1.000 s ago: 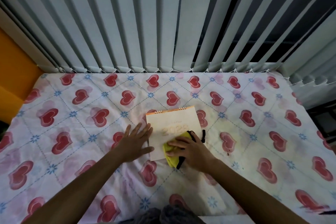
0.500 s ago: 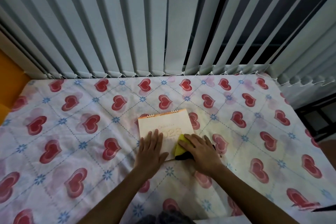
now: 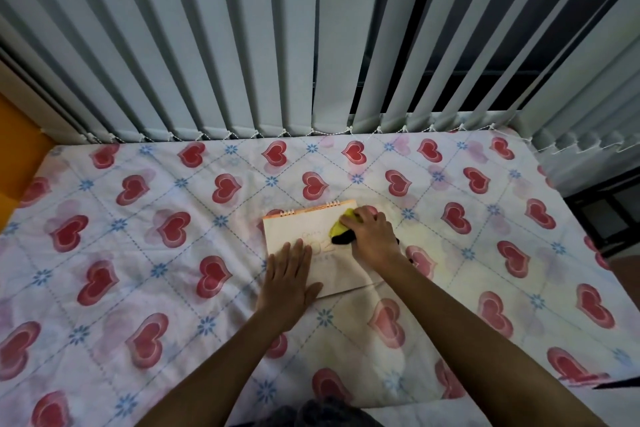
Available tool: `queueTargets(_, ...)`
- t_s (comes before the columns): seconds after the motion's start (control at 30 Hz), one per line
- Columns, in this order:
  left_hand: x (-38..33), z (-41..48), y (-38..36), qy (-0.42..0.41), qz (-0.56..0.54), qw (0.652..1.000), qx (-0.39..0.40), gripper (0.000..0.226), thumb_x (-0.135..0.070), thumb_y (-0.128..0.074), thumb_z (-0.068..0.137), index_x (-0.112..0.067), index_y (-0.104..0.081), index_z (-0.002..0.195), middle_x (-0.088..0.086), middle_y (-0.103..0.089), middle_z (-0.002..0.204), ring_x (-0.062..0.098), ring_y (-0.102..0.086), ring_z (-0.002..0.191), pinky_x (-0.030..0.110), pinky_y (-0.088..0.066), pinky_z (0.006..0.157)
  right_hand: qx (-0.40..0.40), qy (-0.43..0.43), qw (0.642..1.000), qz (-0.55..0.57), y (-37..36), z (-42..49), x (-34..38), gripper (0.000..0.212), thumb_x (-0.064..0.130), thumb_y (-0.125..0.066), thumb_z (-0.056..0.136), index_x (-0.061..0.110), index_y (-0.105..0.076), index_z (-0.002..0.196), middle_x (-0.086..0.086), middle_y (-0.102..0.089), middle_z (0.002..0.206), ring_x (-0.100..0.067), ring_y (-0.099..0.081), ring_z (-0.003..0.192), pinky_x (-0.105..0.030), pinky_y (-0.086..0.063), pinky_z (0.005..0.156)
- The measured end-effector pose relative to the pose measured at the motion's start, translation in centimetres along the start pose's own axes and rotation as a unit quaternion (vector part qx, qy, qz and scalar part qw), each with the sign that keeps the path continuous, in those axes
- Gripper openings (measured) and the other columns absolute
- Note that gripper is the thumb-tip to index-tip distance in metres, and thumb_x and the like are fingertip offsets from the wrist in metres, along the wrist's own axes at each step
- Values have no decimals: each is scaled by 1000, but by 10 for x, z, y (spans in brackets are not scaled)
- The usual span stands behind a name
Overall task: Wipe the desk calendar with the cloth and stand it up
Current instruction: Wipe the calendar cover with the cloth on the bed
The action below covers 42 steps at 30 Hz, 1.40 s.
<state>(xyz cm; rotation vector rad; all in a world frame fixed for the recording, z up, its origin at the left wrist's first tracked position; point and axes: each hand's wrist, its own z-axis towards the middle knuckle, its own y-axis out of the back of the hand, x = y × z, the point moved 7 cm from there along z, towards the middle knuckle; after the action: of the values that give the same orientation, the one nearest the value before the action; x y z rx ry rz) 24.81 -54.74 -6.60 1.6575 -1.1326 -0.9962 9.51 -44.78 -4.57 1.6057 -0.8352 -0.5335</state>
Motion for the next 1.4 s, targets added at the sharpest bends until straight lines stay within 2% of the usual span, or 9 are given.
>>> queueTargets(0.2,0,2,-4,-16,2,1000,-20,72,-55,-17,93,-6,-45,138,18,-47,143,38,-45,130,53,-39,102,15,18,1000,11,-14,-72,-1,57,15,-55,87,31,-36,138,-5,-34,147,-36,-41,117,-45,-41,97)
queueTargets(0.33,-1,4,-5,-32,-14,999,-36,82,-60,1,90,-8,-22,148,17,-22,155,40,-20,143,56,-17,113,25,19,999,5,-11,-78,-1,54,16,-54,88,29,-38,137,-6,-36,145,-35,-42,117,-44,-42,95)
queueTargets(0.43,0,5,-12,-36,-11,999,-25,81,-62,-1,86,-13,2,150,13,6,159,35,7,146,49,4,117,22,5,1000,-22,3,-45,6,47,16,-50,89,23,-39,134,-13,-34,142,-39,-42,116,-47,-42,94)
queueTargets(0.53,2,7,-14,-29,-2,999,-32,73,-58,-10,94,-14,9,149,11,12,159,33,13,146,48,6,118,26,-45,998,-30,14,-6,10,42,14,-49,90,18,-43,132,-15,-37,138,-39,-40,118,-46,-42,94)
queueTargets(0.7,0,4,-7,-23,-9,1000,-17,74,-55,-19,95,-9,3,149,13,8,158,38,6,146,53,3,117,21,-106,993,-53,14,20,41,46,14,-62,83,16,-47,126,-12,-42,128,-40,-45,113,-47,-43,92)
queueTargets(0.87,21,-23,1,47,-33,997,-56,80,-56,-8,95,0,-45,136,19,-46,144,36,-45,131,55,-39,101,-2,42,999,-10,5,18,56,62,11,-62,81,26,-37,136,-8,-37,141,-36,-43,116,-45,-42,92)
queueTargets(1.1,40,-41,-14,58,-39,995,-73,75,-57,-14,94,-3,-41,139,15,-45,145,34,-43,133,44,-3,118,-26,-78,996,-34,10,8,12,46,17,-52,90,17,-37,133,-13,-45,136,-38,-44,116,-45,-43,93)
queueTargets(1.33,42,-42,-11,86,-59,993,-55,77,-57,-8,95,-6,-48,135,12,-52,140,28,-51,128,45,-15,116,-30,100,994,-16,3,25,103,49,11,-50,91,24,-39,138,-2,-33,151,-36,-39,124,-46,-37,97)
queueTargets(1.4,41,-43,-9,86,-70,992,-57,78,-58,-8,94,-5,-47,136,13,-49,142,30,-49,129,41,-5,117,-12,124,992,-8,1,29,104,54,12,-52,91,31,-37,139,4,-29,154,-33,-35,128,-47,-35,99)
